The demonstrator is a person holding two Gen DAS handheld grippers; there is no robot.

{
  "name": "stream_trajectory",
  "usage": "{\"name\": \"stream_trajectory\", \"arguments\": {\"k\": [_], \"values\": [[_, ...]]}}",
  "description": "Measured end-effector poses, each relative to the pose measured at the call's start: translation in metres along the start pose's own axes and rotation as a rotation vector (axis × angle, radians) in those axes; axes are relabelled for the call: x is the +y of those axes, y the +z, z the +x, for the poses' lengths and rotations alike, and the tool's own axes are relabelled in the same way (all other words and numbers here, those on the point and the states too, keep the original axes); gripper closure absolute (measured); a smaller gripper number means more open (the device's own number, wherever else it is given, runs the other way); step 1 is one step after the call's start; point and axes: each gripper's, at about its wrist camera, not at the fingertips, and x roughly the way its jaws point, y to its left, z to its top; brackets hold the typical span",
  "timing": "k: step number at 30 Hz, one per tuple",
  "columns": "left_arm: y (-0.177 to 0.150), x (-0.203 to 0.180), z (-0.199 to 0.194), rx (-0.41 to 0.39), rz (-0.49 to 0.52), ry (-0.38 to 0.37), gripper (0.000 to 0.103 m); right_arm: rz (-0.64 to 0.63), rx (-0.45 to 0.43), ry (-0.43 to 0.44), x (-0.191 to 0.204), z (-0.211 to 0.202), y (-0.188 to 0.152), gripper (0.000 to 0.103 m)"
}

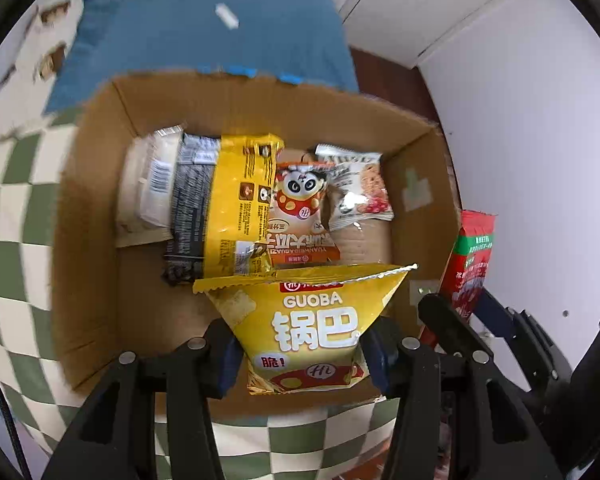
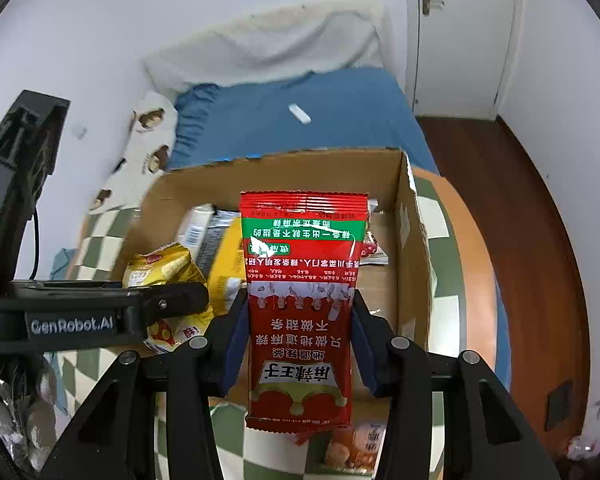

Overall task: Organize snacks
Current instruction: 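Carry both packets into the cardboard box and open both tools to release them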

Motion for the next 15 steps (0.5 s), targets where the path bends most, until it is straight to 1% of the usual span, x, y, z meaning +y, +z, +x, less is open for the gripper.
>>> {"name": "stream_trajectory", "arguments": {"k": [3, 6, 7, 10, 12, 13, 14, 15], "values": [[0.011, 0.006, 0.024, 0.055, -0.015, 0.005, 0.055, 0.021, 0.067, -0.013, -0.009, 0.031, 0.012, 0.054], [0.015, 0.009, 0.044, 0.106, -0.031, 0.007, 0.055, 0.022, 0.112, -0.028, -0.016, 0.051, 0.015, 0.054], [0.015, 0.01, 0.05, 0.121, -0.033, 0.006, 0.055, 0.018, 0.139, -0.03, -0.017, 0.058, 0.015, 0.053], [0.014, 0.009, 0.063, 0.166, -0.027, 0.008, 0.054, 0.013, 0.204, -0.035, -0.019, 0.074, 0.012, 0.05], [0.012, 0.01, 0.067, 0.178, -0.033, 0.015, 0.051, 0.014, 0.236, -0.04, -0.022, 0.08, 0.01, 0.042], [0.011, 0.012, 0.068, 0.178, -0.038, 0.018, 0.04, 0.011, 0.257, -0.043, -0.022, 0.084, 0.009, 0.04], [0.011, 0.012, 0.068, 0.175, -0.034, 0.021, 0.025, 0.013, 0.271, -0.041, -0.022, 0.087, 0.008, 0.032], [0.011, 0.012, 0.066, 0.167, -0.028, 0.038, 0.021, 0.013, 0.288, -0.043, -0.023, 0.09, 0.008, 0.026]]}}
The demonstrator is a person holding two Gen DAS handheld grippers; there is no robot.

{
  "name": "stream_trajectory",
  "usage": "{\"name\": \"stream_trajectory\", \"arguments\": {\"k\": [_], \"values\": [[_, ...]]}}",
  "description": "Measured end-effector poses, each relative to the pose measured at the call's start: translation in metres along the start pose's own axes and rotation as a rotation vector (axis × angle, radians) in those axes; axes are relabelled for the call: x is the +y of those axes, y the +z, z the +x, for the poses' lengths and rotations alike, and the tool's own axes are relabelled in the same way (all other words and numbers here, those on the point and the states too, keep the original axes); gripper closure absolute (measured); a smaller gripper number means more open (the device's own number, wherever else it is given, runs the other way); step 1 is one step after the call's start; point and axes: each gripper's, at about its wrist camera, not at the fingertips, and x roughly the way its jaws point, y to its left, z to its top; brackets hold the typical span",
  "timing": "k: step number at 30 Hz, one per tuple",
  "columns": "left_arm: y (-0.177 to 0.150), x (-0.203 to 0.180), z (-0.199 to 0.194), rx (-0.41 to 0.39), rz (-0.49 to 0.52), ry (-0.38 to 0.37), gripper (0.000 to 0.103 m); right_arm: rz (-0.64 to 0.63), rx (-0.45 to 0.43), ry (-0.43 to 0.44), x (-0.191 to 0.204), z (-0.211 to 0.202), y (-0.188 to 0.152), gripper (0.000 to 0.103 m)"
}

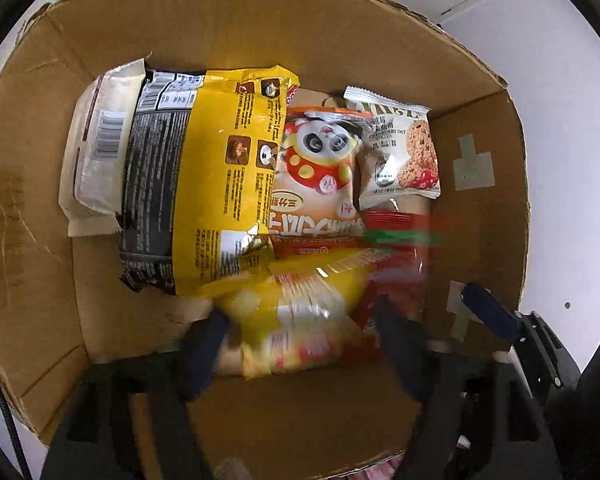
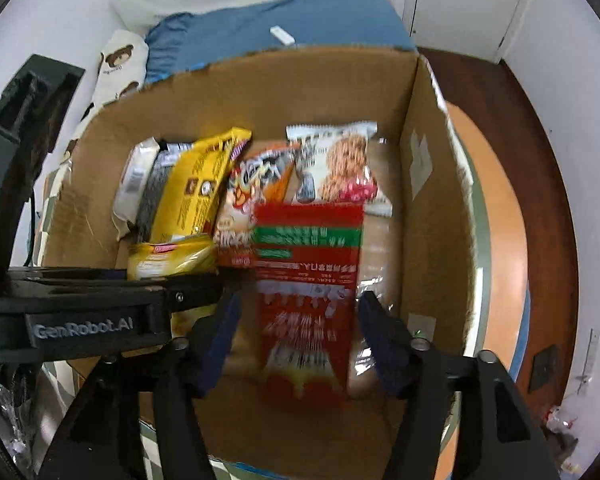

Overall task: Organize snacks
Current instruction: 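Carry both packets into the cardboard box and open both tools to release them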

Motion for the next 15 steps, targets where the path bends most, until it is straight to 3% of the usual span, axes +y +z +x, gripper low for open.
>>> {"name": "stream_trajectory", "arguments": {"k": [2, 9, 15], "values": [[-0.001, 0.002, -0.004, -0.022, 0.004, 0.022, 0.012, -0.001, 0.014, -0.02, 0.001, 0.003, 0.001, 0.009], [-0.01, 0.005, -0.026, -0.074, 0.017, 0.053, 0.011, 0.015, 0.022, -0.038, 0.006, 0.003, -0.004, 0.007], [-0.029, 0.006, -0.053, -0.178, 0.044, 0.134, 0.011, 0.019, -0.011, -0.051, 0.006, -0.014, -0.009, 0.007]]}}
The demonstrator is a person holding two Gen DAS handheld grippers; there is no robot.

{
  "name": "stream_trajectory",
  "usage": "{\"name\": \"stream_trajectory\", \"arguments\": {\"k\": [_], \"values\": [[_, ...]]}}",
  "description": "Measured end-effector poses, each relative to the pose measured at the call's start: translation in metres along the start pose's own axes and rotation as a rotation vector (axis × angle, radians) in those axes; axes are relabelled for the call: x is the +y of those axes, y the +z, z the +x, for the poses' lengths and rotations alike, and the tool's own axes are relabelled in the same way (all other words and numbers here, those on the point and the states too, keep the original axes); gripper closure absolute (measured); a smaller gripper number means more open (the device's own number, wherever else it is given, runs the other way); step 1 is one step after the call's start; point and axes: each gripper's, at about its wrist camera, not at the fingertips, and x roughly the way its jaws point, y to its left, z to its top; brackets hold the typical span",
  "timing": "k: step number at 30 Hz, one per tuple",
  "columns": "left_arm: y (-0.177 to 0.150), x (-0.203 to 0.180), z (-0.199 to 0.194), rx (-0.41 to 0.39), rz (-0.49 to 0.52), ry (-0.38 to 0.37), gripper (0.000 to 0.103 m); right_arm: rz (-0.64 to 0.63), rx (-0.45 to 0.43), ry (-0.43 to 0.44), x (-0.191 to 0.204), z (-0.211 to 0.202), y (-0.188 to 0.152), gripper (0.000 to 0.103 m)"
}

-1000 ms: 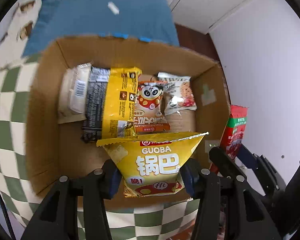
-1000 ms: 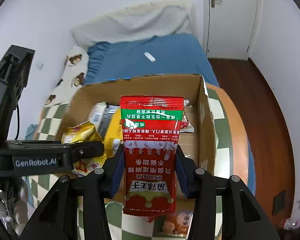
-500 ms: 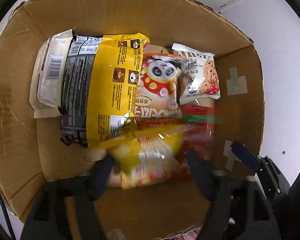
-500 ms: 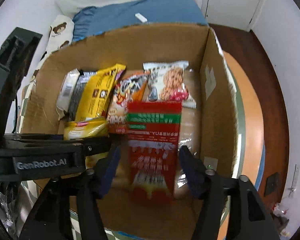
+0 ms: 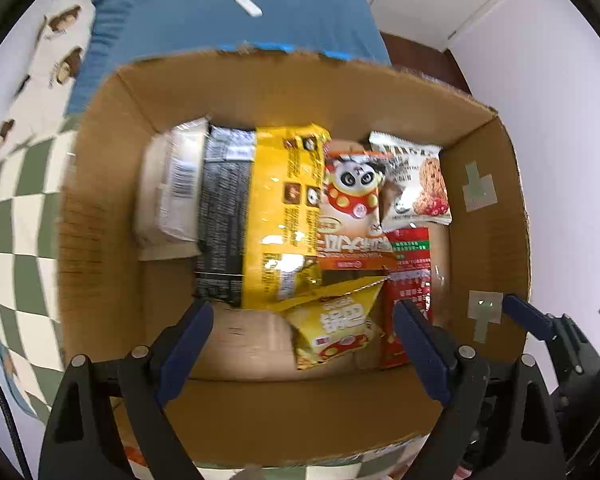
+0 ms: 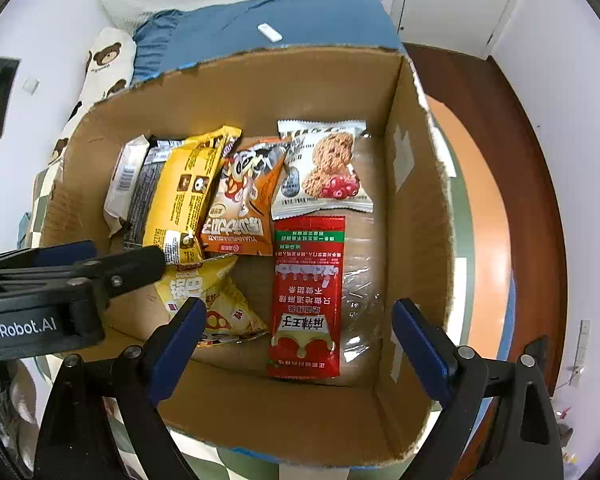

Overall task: Organize snacks
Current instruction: 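Carry both packets into the cardboard box and open both tools to release them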

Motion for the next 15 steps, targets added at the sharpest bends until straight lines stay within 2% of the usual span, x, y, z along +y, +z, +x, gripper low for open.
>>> {"name": "stream_trajectory", "arguments": {"k": [7, 15], "values": [[-0.028, 0.014, -0.043, -0.193, 0.037, 0.095, 0.011, -0.005, -0.094, 0.001, 0.002, -0.033, -0.017, 0.007], [-0.067, 0.012, -0.078, -0.349, 0.068, 0.15, 0.011, -0.03, -0.22, -0.029, 0.009, -0.072, -0.048, 0.007]]}}
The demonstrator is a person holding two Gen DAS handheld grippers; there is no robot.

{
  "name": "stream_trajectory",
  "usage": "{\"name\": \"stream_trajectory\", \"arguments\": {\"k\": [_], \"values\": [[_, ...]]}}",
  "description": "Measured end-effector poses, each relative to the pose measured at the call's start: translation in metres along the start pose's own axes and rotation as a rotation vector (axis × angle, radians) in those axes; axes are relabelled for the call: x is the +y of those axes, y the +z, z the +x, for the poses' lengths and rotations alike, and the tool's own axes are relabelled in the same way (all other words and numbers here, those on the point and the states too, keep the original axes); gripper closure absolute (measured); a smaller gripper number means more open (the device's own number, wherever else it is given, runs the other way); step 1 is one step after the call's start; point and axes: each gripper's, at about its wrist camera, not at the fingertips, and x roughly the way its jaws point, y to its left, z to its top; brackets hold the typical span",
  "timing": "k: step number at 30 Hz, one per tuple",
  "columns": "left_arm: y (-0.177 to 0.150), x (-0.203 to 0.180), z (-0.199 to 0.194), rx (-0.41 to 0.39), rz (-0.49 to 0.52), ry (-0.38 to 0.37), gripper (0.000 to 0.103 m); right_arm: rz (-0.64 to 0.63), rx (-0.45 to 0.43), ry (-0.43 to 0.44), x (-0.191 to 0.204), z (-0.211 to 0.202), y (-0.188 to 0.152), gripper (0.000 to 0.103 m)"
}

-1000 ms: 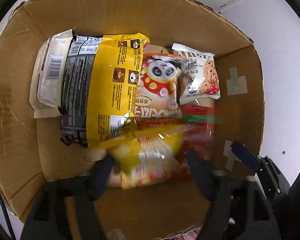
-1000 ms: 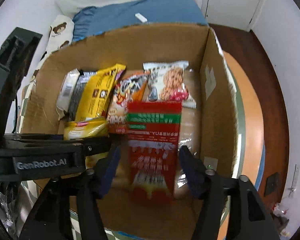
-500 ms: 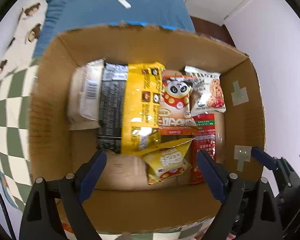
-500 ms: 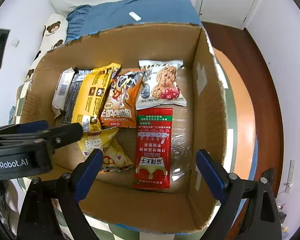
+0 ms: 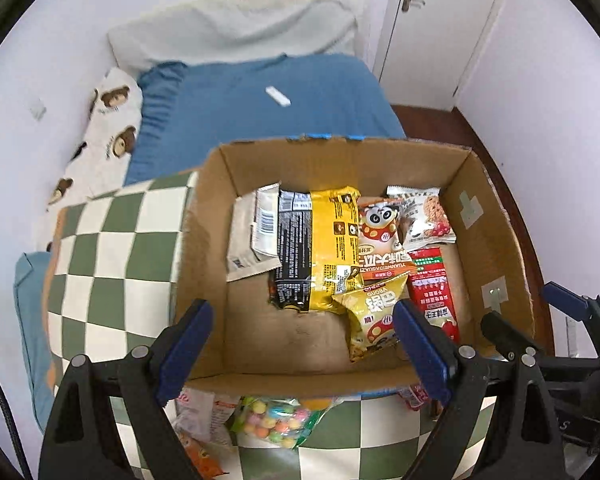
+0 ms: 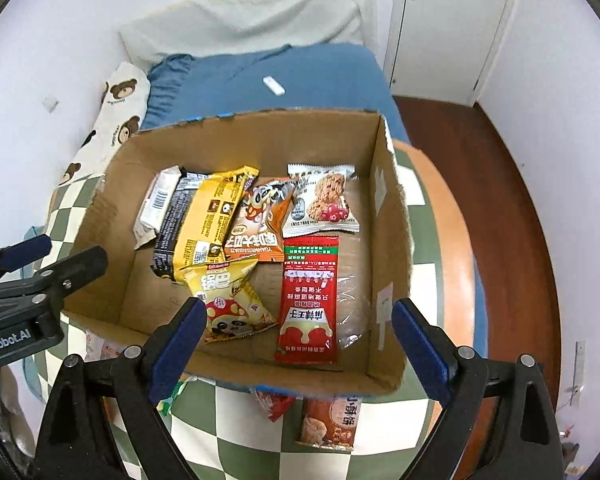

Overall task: Organize snacks
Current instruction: 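Carry both packets into the cardboard box and open both tools to release them, then move both tools back to the blanket and grasp the brown cookie packet with the right tool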

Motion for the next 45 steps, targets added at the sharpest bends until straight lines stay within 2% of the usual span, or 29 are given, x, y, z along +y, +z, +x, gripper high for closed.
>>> {"name": "stream_trajectory", "arguments": {"k": [14, 21, 25, 27, 28, 29, 31, 33, 36, 37, 39, 41, 45], "values": [[-0.04, -0.005, -0.084, -0.204, 0.006, 0.018, 0.011, -0.005, -0.21, 0.003, 0.012, -0.092, -0.039, 0.007], [-0.056, 0.004, -0.089, -0.213, -0.024, 0.028, 0.011, 0.024, -0.222, 0.038, 0.011, -0.105, -0.056, 0.007], [-0.076, 0.017, -0.069, -0.171, -0.014, 0.076, 0.011, 0.071, -0.162, 0.07, 0.0, -0.084, -0.073, 0.007], [-0.087, 0.024, -0.048, -0.114, 0.01, 0.096, 0.011, 0.108, -0.132, 0.078, -0.009, -0.068, -0.084, 0.012], [-0.094, 0.026, -0.031, -0.066, 0.034, 0.1, 0.011, 0.123, -0.104, 0.078, -0.015, -0.056, -0.09, 0.026], [-0.099, 0.026, -0.016, -0.026, 0.06, 0.104, 0.011, 0.134, -0.079, 0.081, -0.018, -0.045, -0.096, 0.035], [-0.108, 0.025, 0.008, 0.04, 0.099, 0.122, 0.011, 0.175, -0.014, 0.093, -0.03, -0.017, -0.108, 0.035], [-0.12, 0.021, 0.042, 0.138, 0.147, 0.115, 0.011, 0.195, 0.024, 0.091, -0.037, 0.002, -0.117, 0.035], [-0.129, 0.014, 0.075, 0.232, 0.205, 0.099, 0.011, 0.226, 0.095, 0.085, -0.049, 0.032, -0.129, 0.035], [-0.132, 0.016, 0.087, 0.281, 0.192, 0.092, 0.011, 0.245, 0.114, 0.085, -0.054, 0.042, -0.132, 0.034], [-0.135, 0.029, 0.101, 0.354, 0.079, 0.032, 0.011, 0.274, 0.141, 0.078, -0.062, 0.056, -0.138, 0.034], [-0.141, 0.053, 0.114, 0.425, -0.135, -0.073, 0.011, 0.309, 0.148, 0.08, -0.069, 0.064, -0.144, 0.034], [-0.159, 0.085, 0.144, 0.53, -0.498, -0.236, 0.011, 0.382, 0.164, 0.083, -0.08, 0.084, -0.149, 0.034]]}}
